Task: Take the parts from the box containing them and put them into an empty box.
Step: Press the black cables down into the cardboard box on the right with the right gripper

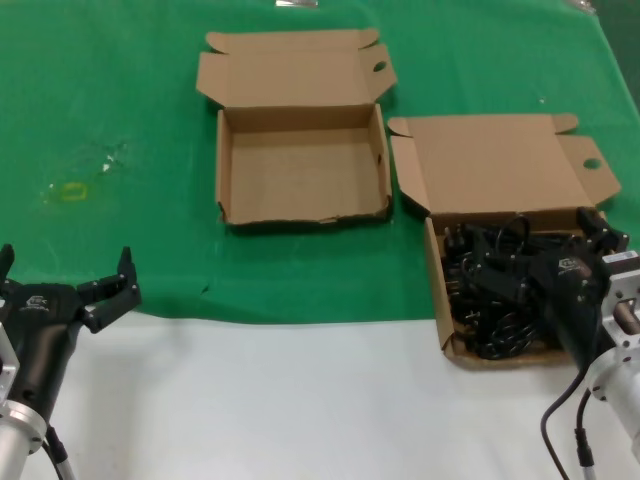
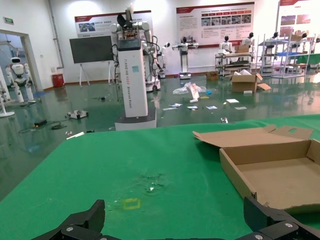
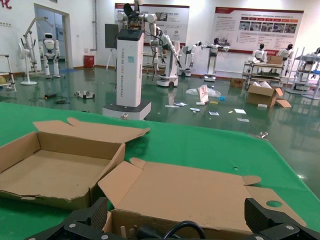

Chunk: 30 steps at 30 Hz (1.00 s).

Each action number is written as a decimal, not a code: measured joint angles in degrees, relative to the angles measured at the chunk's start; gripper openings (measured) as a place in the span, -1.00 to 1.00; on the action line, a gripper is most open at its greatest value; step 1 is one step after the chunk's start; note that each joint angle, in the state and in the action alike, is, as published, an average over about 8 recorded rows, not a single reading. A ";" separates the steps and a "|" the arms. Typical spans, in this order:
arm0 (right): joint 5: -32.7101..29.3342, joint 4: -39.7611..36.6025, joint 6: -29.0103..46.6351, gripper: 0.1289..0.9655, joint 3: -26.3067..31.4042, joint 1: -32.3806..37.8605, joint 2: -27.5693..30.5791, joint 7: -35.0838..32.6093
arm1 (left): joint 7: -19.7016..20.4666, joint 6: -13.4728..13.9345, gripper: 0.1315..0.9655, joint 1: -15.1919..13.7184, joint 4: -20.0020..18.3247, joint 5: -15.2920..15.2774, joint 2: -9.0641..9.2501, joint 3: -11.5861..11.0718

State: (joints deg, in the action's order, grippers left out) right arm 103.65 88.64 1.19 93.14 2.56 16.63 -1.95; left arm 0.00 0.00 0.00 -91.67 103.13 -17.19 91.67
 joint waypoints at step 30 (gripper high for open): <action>0.00 0.00 0.00 1.00 0.00 0.00 0.00 0.00 | 0.00 0.00 0.93 0.00 0.00 0.00 0.00 0.00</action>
State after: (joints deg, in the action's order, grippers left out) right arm 103.65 88.64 1.19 93.14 2.56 16.63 -1.95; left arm 0.00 0.00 0.00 -91.67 103.13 -17.19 91.67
